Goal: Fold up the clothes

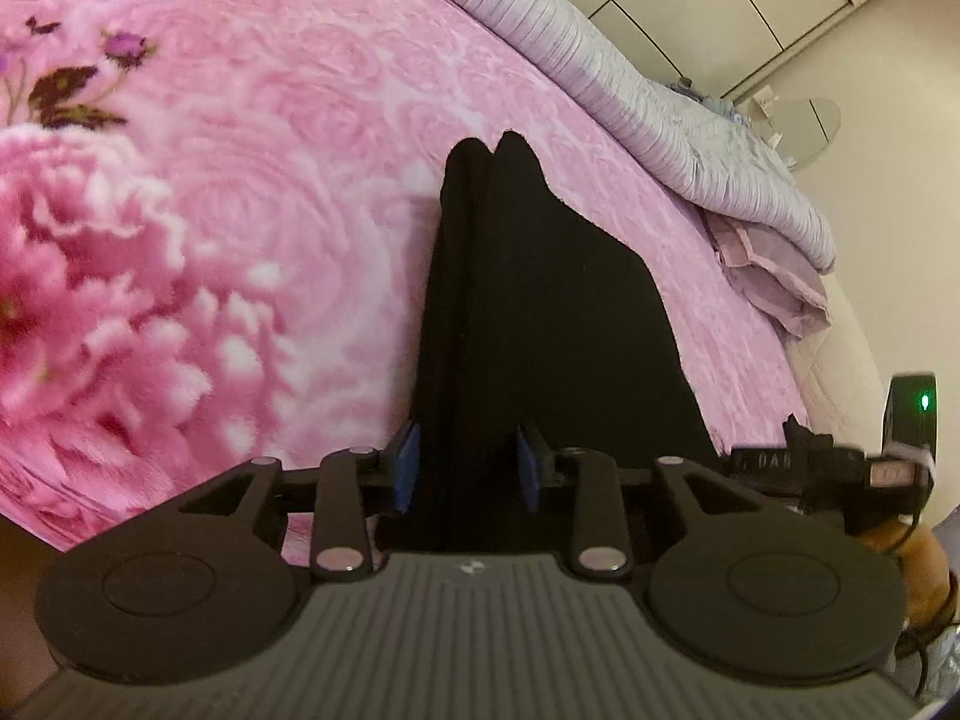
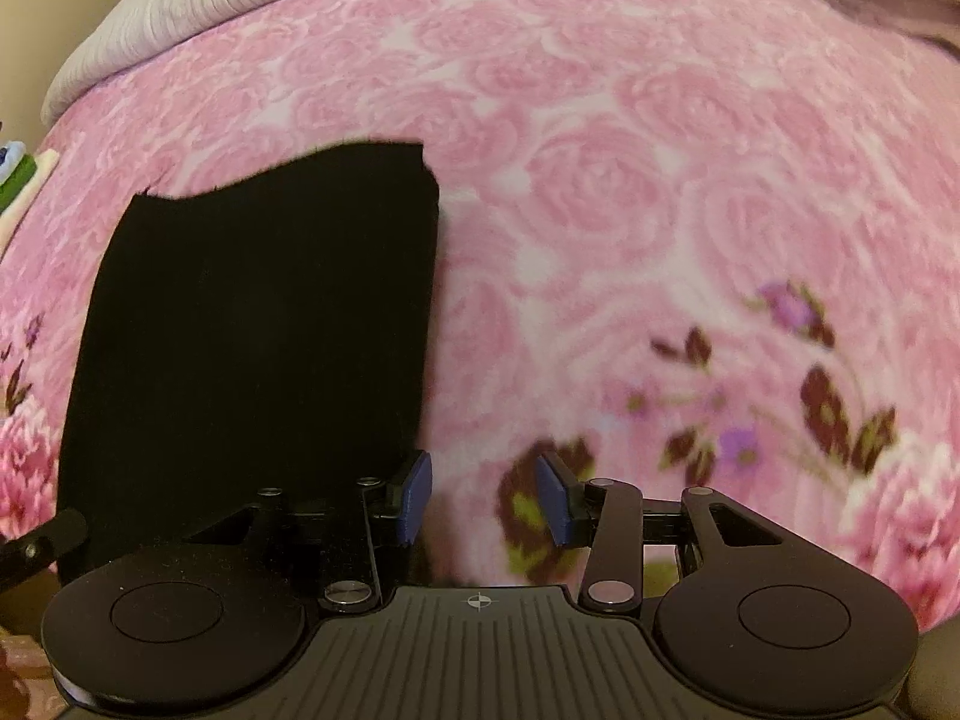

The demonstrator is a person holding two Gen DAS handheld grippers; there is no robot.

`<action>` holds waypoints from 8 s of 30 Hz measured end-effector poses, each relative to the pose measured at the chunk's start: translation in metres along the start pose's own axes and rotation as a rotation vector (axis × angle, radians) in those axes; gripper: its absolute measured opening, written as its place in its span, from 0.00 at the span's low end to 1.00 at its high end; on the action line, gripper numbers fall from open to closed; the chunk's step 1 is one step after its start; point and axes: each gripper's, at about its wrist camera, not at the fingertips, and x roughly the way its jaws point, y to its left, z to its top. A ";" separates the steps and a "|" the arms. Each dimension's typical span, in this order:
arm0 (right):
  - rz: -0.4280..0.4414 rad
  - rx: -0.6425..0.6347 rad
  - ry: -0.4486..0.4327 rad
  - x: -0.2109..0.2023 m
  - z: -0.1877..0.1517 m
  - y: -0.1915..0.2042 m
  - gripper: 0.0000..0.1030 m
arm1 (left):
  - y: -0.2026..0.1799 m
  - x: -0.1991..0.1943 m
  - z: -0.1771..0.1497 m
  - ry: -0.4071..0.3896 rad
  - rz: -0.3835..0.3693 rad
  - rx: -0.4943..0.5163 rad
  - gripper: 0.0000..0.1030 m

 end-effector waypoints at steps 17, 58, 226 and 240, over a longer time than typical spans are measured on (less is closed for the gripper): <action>-0.044 -0.026 -0.073 -0.005 -0.015 0.018 0.41 | -0.005 0.001 0.002 -0.043 0.062 0.097 0.13; 0.093 -0.249 -0.433 -0.069 -0.086 0.040 0.41 | -0.061 -0.025 -0.020 -0.126 0.121 0.344 0.03; 0.647 0.417 -0.174 0.057 -0.004 -0.039 0.57 | 0.012 0.083 0.055 0.063 -0.125 -0.066 0.42; 0.552 0.500 -0.003 0.001 0.048 -0.009 0.40 | -0.027 0.033 0.108 0.157 -0.064 -0.168 0.26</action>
